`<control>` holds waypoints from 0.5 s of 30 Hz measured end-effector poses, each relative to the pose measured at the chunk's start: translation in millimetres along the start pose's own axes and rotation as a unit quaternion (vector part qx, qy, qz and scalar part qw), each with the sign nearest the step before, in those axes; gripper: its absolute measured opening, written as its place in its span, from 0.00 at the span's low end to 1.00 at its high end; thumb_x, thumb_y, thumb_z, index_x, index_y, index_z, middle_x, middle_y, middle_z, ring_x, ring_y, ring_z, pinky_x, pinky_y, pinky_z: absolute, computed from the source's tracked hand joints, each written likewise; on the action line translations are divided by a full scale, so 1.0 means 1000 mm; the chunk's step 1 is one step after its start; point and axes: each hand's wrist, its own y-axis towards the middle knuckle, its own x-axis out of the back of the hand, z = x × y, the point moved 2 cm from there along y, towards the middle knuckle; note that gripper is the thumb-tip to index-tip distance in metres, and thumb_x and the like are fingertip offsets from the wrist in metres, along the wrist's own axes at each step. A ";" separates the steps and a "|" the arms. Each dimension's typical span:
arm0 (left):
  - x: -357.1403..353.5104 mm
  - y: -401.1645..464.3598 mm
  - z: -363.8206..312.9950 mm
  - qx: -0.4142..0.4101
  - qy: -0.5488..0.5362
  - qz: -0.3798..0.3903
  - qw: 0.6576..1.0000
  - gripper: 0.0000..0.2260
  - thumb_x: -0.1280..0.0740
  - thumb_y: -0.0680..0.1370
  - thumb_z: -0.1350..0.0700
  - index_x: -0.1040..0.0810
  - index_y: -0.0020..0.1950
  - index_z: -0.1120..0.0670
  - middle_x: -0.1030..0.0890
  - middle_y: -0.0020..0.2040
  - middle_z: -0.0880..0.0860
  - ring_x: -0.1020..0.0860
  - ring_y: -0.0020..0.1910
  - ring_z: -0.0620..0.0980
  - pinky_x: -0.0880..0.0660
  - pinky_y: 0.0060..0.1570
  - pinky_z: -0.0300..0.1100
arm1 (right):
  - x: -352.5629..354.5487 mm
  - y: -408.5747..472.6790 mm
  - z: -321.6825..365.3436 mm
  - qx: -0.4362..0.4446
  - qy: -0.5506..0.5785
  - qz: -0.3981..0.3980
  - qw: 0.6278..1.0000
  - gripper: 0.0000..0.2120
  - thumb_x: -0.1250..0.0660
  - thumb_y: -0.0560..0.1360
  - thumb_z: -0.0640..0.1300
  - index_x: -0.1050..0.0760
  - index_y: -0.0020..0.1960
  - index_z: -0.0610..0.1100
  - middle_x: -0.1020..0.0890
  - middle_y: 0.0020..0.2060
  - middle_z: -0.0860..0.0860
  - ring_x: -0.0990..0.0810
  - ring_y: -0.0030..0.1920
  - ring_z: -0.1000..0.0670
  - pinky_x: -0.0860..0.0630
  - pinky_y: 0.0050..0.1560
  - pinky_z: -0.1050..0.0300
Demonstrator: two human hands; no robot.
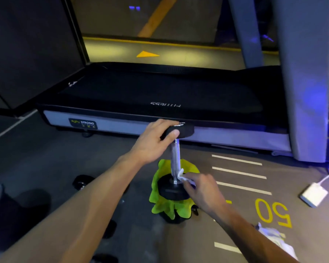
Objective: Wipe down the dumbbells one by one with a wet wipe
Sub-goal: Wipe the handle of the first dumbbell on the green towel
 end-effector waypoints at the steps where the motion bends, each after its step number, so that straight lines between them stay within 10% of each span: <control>1: -0.001 -0.002 -0.003 -0.004 -0.003 -0.003 1.000 0.25 0.43 0.80 0.35 0.23 0.71 0.46 0.21 0.65 0.45 0.25 0.66 0.50 0.29 0.69 0.51 | 0.002 0.000 0.003 -0.001 -0.017 0.014 1.000 0.18 0.45 0.76 0.57 0.19 0.51 0.50 0.18 0.40 0.44 0.23 0.43 0.39 0.29 0.42 0.48; 6: -0.006 -0.009 -0.018 -0.011 -0.006 -0.018 1.000 0.26 0.41 0.79 0.34 0.23 0.71 0.45 0.21 0.64 0.44 0.26 0.66 0.48 0.29 0.68 0.47 | 0.008 -0.005 0.021 -0.018 -0.134 0.091 0.987 0.10 0.41 0.81 0.47 0.24 0.45 0.45 0.16 0.46 0.45 0.20 0.52 0.38 0.28 0.46 0.50; 15: 0.000 -0.009 -0.007 -0.026 -0.036 -0.009 0.999 0.26 0.37 0.77 0.34 0.21 0.70 0.46 0.20 0.65 0.44 0.24 0.67 0.50 0.29 0.70 0.47 | -0.032 -0.006 0.076 -0.032 -0.266 0.078 0.960 0.15 0.43 0.81 0.35 0.22 0.63 0.42 0.22 0.62 0.45 0.23 0.64 0.42 0.24 0.56 0.49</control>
